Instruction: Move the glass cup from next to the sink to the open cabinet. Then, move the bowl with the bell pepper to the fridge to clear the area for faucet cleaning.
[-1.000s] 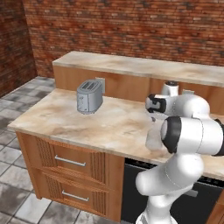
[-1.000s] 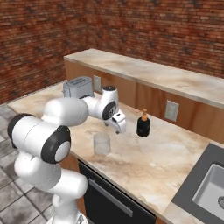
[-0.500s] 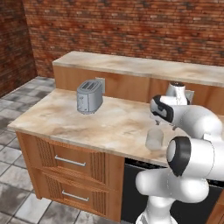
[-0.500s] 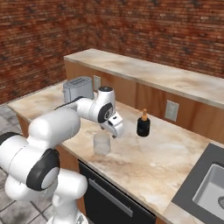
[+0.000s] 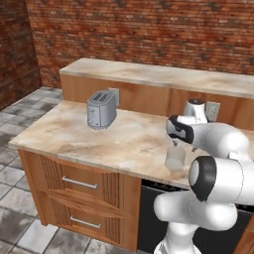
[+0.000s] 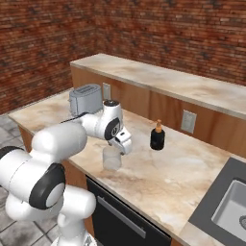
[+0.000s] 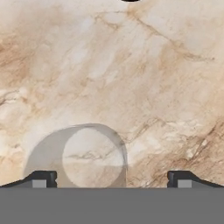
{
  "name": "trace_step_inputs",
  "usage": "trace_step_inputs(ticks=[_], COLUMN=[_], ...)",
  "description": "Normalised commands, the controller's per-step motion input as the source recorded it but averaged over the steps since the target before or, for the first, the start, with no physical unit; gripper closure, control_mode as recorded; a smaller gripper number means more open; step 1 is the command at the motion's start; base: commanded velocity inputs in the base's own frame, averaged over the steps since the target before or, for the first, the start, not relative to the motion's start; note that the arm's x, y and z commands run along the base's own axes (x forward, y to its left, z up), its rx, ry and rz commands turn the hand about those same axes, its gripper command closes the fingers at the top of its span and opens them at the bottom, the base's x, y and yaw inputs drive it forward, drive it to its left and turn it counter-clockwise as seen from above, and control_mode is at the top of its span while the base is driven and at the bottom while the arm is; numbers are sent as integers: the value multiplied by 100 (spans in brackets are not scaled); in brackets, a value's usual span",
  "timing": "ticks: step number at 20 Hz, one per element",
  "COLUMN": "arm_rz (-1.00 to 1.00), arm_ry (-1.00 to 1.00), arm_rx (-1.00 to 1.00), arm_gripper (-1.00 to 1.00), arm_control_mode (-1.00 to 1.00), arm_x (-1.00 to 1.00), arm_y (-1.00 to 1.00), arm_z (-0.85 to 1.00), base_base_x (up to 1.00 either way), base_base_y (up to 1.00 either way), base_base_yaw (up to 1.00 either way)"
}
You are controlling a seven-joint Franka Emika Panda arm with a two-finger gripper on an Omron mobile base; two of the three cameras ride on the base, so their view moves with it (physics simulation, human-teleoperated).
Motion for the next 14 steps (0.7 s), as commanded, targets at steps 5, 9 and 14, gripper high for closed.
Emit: trace_step_inputs(ticks=[5, 9, 14], arm_rz=[0, 0, 0], arm_ry=[17, 13, 3], arm_rx=[-1, -1, -1], arm_gripper=[-100, -100, -100], arm_control_mode=[-100, -100, -100], arm_x=[-5, -11, -1], arm_y=[2, 3, 3], arm_z=[-54, -46, -27], base_base_x=[0, 0, 0], base_base_y=[0, 0, 0], base_base_yaw=[0, 0, 0])
